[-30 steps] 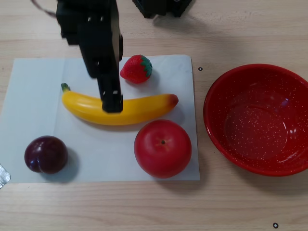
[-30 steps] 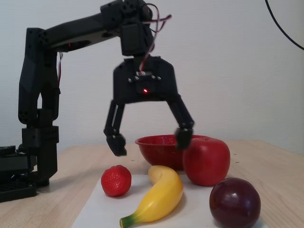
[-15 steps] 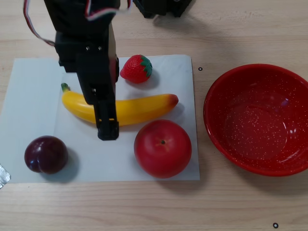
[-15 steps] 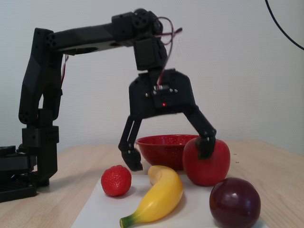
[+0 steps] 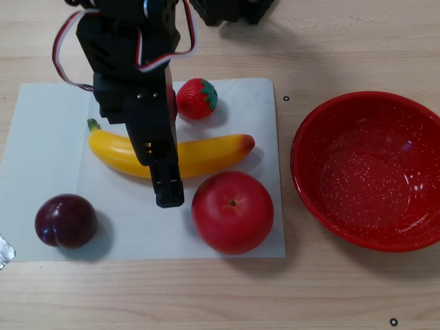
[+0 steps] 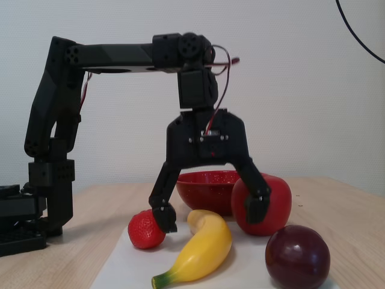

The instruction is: Grasp the banana and put it in the red bowl.

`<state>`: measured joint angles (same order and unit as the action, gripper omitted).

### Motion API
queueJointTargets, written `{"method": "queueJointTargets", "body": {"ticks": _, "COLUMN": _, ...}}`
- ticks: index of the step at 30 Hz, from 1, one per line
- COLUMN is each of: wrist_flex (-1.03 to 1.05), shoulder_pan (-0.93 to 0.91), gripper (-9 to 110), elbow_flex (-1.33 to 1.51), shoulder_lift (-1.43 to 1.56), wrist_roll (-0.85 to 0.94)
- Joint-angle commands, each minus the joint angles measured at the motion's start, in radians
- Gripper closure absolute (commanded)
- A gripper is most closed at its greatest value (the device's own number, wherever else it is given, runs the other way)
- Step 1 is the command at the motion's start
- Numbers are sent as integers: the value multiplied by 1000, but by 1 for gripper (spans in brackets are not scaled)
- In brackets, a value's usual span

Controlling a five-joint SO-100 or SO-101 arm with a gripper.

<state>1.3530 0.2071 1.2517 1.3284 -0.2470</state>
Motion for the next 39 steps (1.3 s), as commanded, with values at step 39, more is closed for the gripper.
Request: {"method": "queueJointTargets", "body": {"ticks": 39, "wrist_flex": -143, "shoulder_pan": 12, "gripper": 65, "elbow_flex": 32, "shoulder_lift": -23, "wrist_roll": 15}}
